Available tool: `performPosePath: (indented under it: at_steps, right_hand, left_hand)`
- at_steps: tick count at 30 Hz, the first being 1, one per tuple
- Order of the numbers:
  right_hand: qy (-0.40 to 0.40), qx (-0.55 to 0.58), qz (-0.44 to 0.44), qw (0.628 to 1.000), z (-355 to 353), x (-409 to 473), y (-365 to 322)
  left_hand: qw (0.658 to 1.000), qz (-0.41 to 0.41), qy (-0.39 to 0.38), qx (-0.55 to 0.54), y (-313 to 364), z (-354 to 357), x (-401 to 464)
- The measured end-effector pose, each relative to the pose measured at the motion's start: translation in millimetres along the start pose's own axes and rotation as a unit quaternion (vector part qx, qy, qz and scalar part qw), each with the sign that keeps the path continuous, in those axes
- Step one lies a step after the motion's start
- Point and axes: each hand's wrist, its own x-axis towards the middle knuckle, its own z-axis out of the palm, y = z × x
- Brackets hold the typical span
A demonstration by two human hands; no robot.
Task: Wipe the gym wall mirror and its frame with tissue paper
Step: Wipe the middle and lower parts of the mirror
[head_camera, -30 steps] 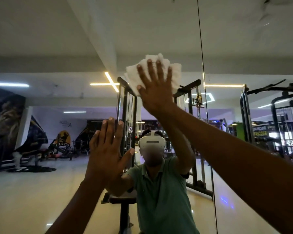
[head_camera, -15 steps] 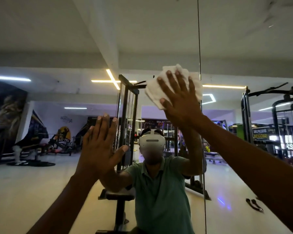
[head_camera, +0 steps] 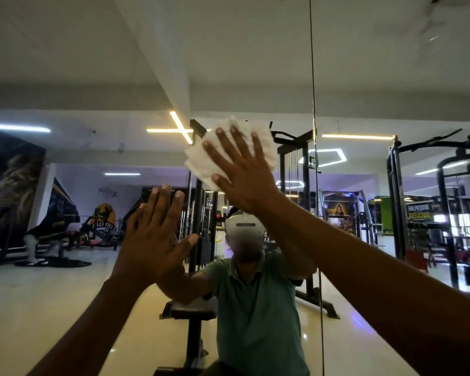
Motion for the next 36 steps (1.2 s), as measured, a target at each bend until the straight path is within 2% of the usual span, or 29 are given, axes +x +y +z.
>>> performPosePath:
  at_steps: [5,9,13,18,22,26,31,34,36]
  right_hand:
    - [-0.007,0.008,0.084,0.996,-11,-67,41]
    - [0.009,-0.009,0.158,0.987,0,-47,4]
    - [-0.001,0.000,0.068,0.998,11,-14,-51]
    - [-0.033,0.021,-0.088,0.995,5,-66,-28]
    - [-0.061,0.005,-0.071,0.996,-10,-135,17]
    - [-0.039,-0.009,0.003,0.999,5,-113,-20]
    - [-0.008,0.010,-0.066,0.998,25,-34,-95]
    - [-0.017,0.014,-0.101,0.995,23,-46,-89]
    - [-0.018,0.034,-0.084,0.996,15,-84,-71]
  left_hand:
    - [1.000,0.005,-0.007,0.011,-1,0,-4]
    - [1.000,-0.024,-0.001,-0.001,18,6,-7]
    - [0.999,-0.026,0.021,0.004,31,17,-44]
    - [0.998,0.007,0.003,0.066,-14,17,-81]
    - [0.998,0.010,0.001,0.065,-12,16,-79]
    - [0.999,-0.003,0.026,0.046,-4,20,-81]
    - [0.998,0.005,0.007,0.069,-10,17,-87]
    - [0.996,0.006,-0.014,0.086,-18,17,-99]
    - [0.996,0.000,-0.023,0.081,-19,16,-102]
